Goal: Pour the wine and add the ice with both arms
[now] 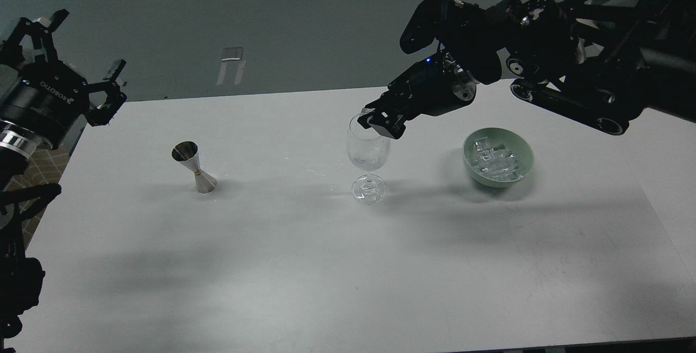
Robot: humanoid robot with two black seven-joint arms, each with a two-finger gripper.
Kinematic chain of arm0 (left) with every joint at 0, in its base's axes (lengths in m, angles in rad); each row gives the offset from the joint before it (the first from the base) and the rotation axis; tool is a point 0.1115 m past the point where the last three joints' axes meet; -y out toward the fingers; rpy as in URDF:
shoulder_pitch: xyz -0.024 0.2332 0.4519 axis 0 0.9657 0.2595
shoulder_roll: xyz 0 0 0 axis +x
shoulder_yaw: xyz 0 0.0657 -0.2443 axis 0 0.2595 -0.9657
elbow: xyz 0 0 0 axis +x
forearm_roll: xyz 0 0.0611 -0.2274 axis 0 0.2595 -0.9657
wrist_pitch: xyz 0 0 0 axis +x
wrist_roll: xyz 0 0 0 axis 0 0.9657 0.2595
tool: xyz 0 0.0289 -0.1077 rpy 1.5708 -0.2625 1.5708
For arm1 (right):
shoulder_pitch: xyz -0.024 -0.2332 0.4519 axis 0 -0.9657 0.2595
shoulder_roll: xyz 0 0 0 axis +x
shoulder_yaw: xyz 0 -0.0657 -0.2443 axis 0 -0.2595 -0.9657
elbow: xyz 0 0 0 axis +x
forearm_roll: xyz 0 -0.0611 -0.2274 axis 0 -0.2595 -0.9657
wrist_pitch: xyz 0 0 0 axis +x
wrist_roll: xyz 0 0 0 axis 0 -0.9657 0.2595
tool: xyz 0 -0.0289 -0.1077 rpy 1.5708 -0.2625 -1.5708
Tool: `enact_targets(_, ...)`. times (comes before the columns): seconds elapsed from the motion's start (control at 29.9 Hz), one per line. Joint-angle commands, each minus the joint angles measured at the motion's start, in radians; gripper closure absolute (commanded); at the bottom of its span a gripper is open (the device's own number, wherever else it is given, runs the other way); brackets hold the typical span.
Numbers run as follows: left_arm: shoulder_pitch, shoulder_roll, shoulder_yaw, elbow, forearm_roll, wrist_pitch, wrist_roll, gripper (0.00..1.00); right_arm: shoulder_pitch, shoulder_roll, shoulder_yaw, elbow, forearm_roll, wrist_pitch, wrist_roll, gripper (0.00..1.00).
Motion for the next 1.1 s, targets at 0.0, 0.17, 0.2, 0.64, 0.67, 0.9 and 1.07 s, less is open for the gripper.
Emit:
enact_targets(0.0, -0.001, 0.000, 0.000, 0.000, -0.001, 0.001, 0.000, 0.02, 0.000, 0.000, 0.000, 0.000, 0.001, 0.000, 0.000, 0.60)
enact_targets(0.17, 0.000, 0.002, 0.000, 0.000, -0.003, 0.001, 0.000, 0.02, 0.001, 0.000, 0.000, 0.001, 0.005, 0.000, 0.000, 0.57)
enact_targets(0.2, 0.000, 0.002, 0.000, 0.000, -0.003, 0.001, 0.000, 0.02, 0.001, 0.000, 0.000, 0.001, 0.005, 0.000, 0.000, 0.57)
enact_targets(0.64, -0.021, 0.009, 0.015, 0.006, -0.006, 0.004, 0.008, 0.02, -0.022, -0.010, 0.202, -0.165, 0.207, 0.000, 0.000, 0.00)
enact_targets(0.67, -0.024, 0.008, 0.015, 0.006, -0.006, 0.006, 0.009, 0.02, -0.023, -0.012, 0.213, -0.192, 0.245, -0.030, 0.000, 0.00)
enact_targets(0.9, -0.095, -0.001, 0.058, 0.015, -0.012, 0.019, 0.003, 0.02, -0.100, 0.002, 0.279, -0.299, 0.452, -0.381, 0.000, 0.00)
enact_targets(1.07, -0.185, -0.029, 0.156, 0.032, -0.012, 0.030, -0.038, 0.02, -0.138, 0.071, 0.298, -0.400, 0.658, -0.427, 0.000, 0.00)
